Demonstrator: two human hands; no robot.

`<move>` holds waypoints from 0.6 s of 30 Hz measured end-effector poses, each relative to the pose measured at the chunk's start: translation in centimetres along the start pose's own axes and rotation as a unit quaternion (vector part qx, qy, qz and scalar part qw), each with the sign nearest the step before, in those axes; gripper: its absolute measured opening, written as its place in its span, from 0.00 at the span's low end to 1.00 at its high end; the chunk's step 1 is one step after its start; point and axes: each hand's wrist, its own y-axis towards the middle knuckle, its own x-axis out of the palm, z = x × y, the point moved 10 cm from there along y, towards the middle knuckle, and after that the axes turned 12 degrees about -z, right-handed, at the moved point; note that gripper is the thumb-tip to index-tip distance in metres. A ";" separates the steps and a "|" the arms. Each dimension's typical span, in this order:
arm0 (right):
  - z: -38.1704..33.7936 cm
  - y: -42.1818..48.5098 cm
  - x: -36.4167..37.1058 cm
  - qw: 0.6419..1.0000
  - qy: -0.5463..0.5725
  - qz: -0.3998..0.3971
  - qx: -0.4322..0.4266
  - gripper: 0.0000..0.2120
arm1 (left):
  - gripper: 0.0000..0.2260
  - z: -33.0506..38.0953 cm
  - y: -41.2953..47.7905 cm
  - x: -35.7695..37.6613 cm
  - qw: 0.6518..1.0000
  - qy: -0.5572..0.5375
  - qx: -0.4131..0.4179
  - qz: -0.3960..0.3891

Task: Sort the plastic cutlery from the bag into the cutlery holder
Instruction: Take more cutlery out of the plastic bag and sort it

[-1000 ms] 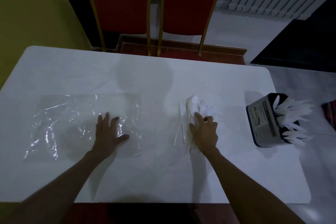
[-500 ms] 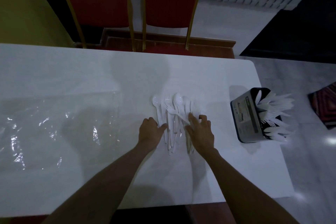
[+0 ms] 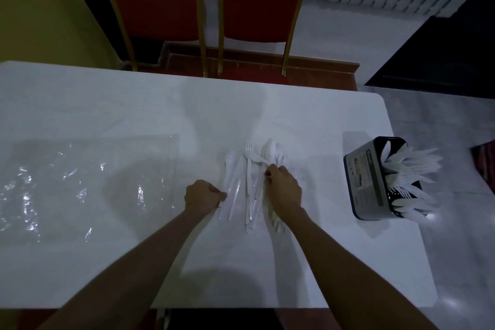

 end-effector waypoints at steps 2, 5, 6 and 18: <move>0.5 -0.1 -0.6 1.000 0.011 0.009 0.008 0.10 | 0.08 -0.8 0.0 -0.6 1.000 0.003 0.008 0.003; -0.4 -0.9 -0.5 0.999 0.028 0.021 -0.013 0.08 | 0.11 -1.0 0.0 -0.9 0.999 0.034 0.019 0.007; -1.1 -1.2 -0.3 0.998 0.039 0.022 -0.033 0.08 | 0.13 -0.8 0.0 -1.0 0.999 0.040 0.024 0.016; -2.1 -2.1 2.7 0.999 0.008 -0.016 -0.041 0.10 | 0.18 4.4 -0.6 2.1 0.979 0.150 0.129 0.051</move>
